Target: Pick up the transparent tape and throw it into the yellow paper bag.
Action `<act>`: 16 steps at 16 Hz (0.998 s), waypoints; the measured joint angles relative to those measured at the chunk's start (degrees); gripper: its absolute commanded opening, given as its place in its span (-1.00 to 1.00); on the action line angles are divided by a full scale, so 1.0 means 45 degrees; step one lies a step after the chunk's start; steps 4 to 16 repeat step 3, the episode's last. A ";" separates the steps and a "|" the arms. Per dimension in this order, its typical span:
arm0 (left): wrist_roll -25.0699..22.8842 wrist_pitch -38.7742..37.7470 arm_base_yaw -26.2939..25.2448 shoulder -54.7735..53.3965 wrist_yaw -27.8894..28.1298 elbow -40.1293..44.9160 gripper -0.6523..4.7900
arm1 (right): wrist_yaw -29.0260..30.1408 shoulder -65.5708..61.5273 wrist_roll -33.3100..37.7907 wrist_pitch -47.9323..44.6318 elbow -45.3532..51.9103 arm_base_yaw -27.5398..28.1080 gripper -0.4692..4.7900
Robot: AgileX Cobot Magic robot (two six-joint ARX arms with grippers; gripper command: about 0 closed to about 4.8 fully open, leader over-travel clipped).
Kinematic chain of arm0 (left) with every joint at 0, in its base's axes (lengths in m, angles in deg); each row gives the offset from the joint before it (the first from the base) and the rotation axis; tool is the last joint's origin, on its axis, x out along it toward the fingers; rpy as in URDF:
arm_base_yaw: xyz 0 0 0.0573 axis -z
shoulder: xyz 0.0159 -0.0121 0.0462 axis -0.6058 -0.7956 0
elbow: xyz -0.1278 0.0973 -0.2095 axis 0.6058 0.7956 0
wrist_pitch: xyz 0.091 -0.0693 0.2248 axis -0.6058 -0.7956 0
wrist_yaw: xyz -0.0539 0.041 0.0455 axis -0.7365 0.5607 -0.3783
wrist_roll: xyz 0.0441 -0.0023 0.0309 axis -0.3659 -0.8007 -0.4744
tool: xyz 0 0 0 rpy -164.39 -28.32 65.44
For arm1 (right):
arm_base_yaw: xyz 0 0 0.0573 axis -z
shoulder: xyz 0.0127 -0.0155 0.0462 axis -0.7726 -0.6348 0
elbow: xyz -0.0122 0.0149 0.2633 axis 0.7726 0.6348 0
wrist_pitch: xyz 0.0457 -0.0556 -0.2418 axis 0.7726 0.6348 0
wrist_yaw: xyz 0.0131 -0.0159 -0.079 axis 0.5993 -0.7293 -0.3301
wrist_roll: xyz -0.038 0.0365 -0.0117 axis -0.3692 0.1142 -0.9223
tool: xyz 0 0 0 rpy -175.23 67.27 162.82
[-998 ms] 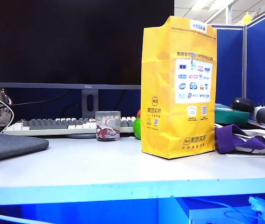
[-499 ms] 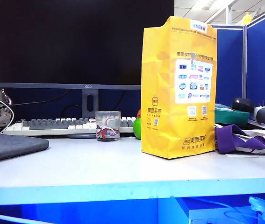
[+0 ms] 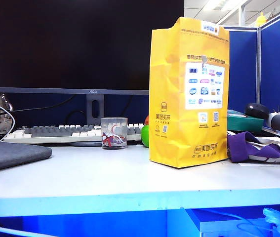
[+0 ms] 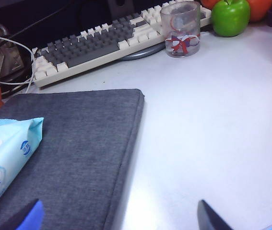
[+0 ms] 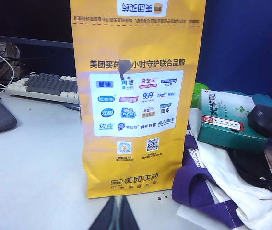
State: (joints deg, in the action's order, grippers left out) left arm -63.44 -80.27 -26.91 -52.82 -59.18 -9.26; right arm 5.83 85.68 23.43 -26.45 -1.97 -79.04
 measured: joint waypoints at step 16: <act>0.0000 -0.0010 0.0000 0.0000 0.0005 0.0000 0.81 | 0.0000 0.0000 0.0000 0.0000 0.0000 -0.0010 -0.74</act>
